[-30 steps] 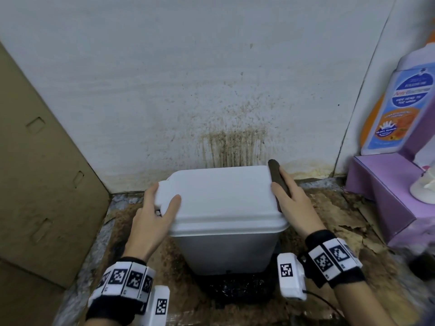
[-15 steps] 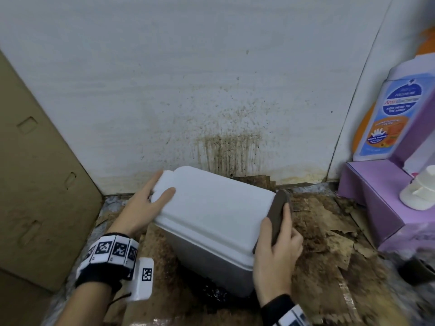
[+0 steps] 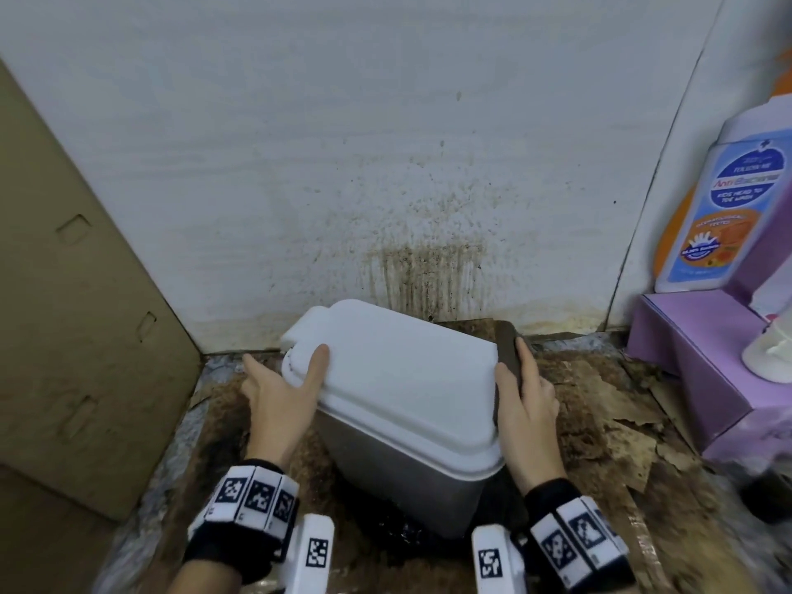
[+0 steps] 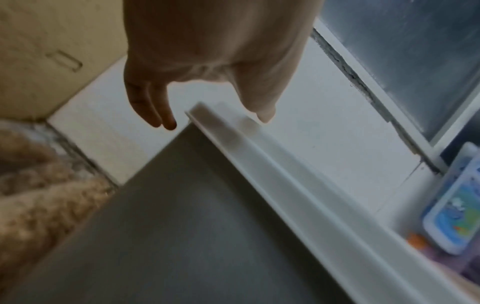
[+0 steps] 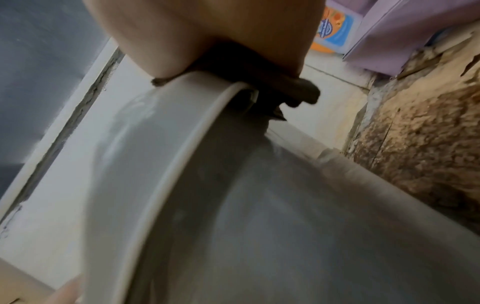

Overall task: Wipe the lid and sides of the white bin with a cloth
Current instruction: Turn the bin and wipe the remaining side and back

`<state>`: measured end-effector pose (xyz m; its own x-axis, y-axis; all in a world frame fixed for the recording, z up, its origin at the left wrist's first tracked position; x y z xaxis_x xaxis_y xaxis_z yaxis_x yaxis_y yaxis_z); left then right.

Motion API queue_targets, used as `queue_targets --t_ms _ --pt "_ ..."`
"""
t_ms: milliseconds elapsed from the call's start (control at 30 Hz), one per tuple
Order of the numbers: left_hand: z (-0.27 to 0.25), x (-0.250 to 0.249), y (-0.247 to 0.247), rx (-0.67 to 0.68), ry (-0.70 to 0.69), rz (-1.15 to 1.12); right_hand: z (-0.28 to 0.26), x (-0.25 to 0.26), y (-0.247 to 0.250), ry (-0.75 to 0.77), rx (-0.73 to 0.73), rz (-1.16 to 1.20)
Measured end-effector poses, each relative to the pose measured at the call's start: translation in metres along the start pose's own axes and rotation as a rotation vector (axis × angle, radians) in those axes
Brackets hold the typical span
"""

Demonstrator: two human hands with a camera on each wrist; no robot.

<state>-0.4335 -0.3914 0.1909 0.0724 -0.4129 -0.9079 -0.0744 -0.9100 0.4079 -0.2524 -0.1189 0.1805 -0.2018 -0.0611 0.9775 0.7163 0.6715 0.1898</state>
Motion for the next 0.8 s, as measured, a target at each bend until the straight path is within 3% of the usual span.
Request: queue_targets --t_ms 200,367,633,800 --pt "-0.050 0.010 -0.034 0.028 0.106 -0.231 0.045 0.011 -0.001 0.037 0.232 -0.051" --pt "-0.067 0.018 -0.056 0.070 0.055 -0.337 0.056 0.020 -0.006 0.074 0.399 -0.108" --pt "-0.068 0.015 -0.061 0.068 0.069 -0.391 0.048 0.019 -0.007 0.144 0.427 -0.104" --pt "-0.064 0.011 -0.059 0.074 0.034 -0.419 0.036 0.013 -0.002 0.151 0.323 -0.029"
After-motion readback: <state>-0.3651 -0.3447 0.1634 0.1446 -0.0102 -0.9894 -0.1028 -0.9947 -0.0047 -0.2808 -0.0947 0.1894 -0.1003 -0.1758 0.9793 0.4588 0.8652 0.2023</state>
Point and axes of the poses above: each hand's wrist, its own z-axis towards the middle knuckle, its own y-axis out of the back of the hand, x = y × z, the point moved 9 cm from there along z, towards the middle knuckle, and after that the axes turned 3 degrees about -y, right-handed, at the moved point
